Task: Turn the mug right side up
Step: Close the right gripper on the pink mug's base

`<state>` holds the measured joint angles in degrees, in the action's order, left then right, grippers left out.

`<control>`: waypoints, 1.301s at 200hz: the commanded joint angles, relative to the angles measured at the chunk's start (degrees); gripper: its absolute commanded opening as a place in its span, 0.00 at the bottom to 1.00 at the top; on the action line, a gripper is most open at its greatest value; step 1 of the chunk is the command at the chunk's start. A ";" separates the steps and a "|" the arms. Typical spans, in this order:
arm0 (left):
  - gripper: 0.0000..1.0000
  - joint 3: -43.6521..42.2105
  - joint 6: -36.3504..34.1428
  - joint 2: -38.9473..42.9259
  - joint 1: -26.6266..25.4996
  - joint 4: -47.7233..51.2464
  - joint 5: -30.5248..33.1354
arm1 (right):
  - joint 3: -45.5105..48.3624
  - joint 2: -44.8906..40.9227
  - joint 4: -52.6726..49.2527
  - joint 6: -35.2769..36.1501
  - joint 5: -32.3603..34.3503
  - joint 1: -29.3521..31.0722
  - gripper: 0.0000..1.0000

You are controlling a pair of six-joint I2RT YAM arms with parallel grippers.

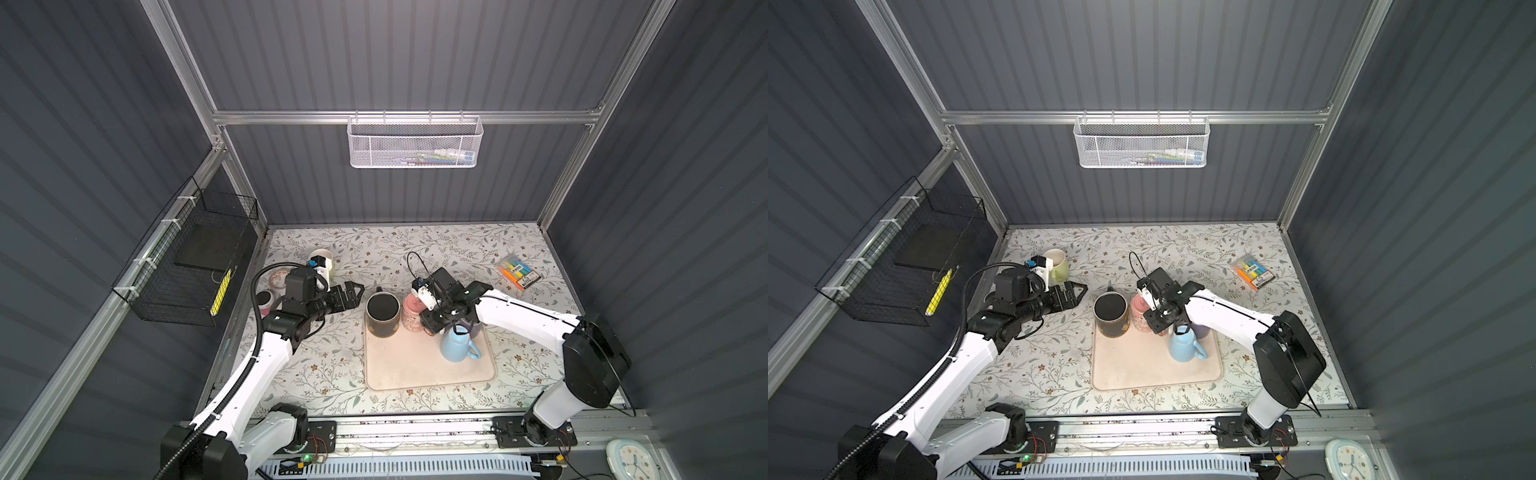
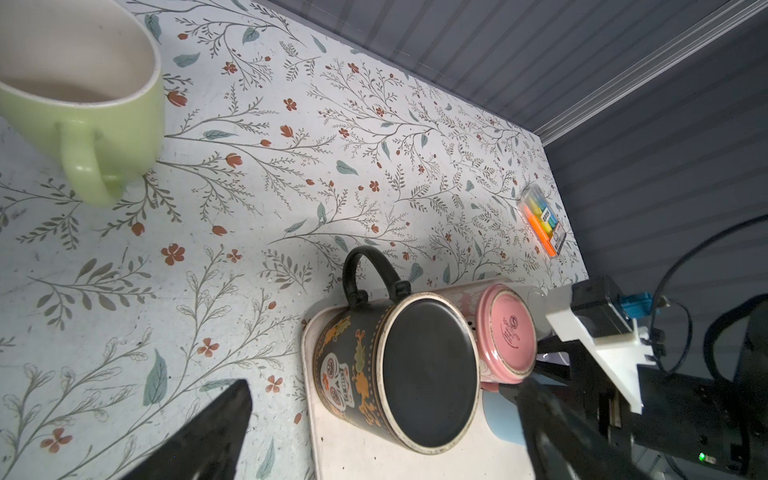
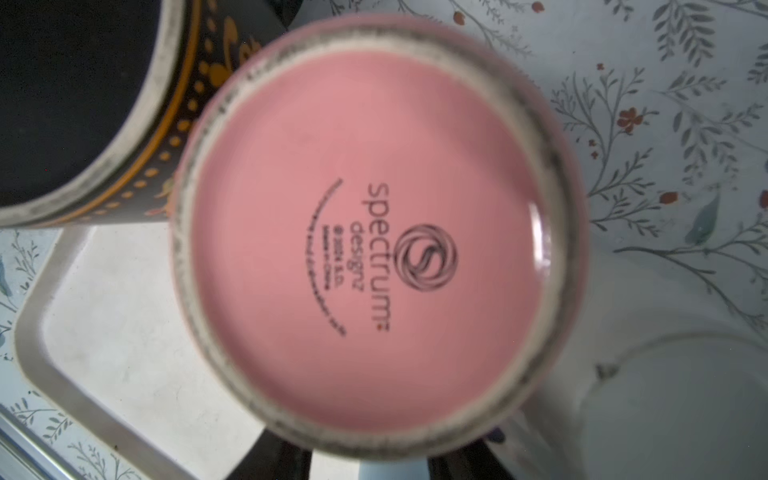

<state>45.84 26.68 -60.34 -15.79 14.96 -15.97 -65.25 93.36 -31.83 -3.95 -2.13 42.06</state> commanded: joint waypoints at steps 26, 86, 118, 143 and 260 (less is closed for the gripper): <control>1.00 2.75 -0.02 0.17 -0.16 2.07 -1.35 | -1.46 1.63 1.33 0.43 0.02 0.30 0.40; 1.00 1.98 0.59 1.84 -0.12 2.50 -1.26 | -1.01 3.00 2.22 -1.25 -0.58 0.39 0.35; 1.00 1.66 0.49 2.50 -0.12 2.92 -0.89 | -1.42 3.67 2.13 -1.50 -0.20 0.37 0.34; 1.00 1.93 0.47 2.18 -0.12 2.82 -1.08 | -1.80 4.02 1.93 -1.48 0.28 0.39 0.32; 1.00 1.62 0.86 2.06 -0.12 2.77 -1.72 | -2.79 5.58 0.63 -1.86 0.73 0.43 0.22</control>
<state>46.87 26.87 -58.72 -15.79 16.73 -16.60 -66.67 98.94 -31.79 -5.13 -2.33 42.54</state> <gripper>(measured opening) 0.997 0.237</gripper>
